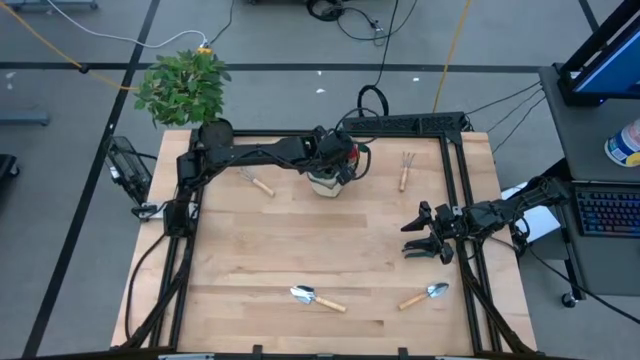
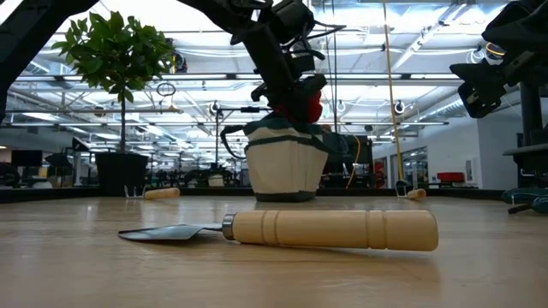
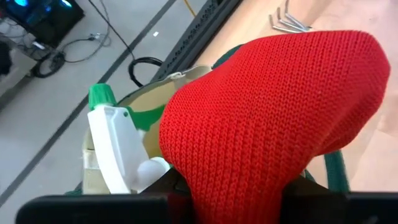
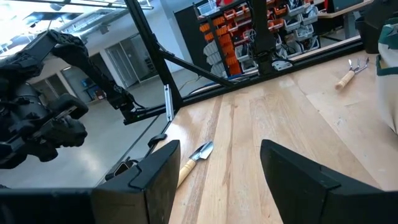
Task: Pick & Place Garden tools in Gardening bag
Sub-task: Put the gloves into the gardening tool bag
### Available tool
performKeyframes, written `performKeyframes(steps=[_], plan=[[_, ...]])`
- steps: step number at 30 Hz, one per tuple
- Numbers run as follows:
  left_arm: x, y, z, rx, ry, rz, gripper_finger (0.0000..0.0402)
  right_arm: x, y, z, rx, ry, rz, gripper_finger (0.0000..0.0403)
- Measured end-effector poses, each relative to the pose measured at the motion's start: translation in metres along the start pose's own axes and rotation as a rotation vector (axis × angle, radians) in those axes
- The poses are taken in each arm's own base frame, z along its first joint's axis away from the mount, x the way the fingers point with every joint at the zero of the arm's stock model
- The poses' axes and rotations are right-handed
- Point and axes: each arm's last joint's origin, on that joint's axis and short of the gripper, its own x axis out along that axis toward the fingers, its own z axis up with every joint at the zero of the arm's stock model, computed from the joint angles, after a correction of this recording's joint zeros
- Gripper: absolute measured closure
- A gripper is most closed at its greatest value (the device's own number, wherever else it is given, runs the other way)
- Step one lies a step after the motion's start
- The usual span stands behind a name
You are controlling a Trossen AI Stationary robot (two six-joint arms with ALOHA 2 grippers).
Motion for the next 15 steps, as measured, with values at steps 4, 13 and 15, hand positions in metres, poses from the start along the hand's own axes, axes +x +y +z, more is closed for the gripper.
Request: performKeyframes(steps=[4, 13, 15], plan=[[-0.0003, -0.0001, 0.0001, 0.008, -0.003, 0.019, 0.0312, 0.0000, 0.0000, 0.0000, 0.000, 0.000, 0.000, 0.0188], [-0.0002, 0.0008, 0.0003, -0.012, -0.007, 0.045, 0.0203, 0.0000, 0.0000, 0.0000, 0.000, 0.000, 0.000, 0.0188], [-0.0002, 0.0008, 0.0003, -0.012, -0.007, 0.044, 0.0176, 0.0000, 0.0000, 0.0000, 0.000, 0.000, 0.000, 0.0188]])
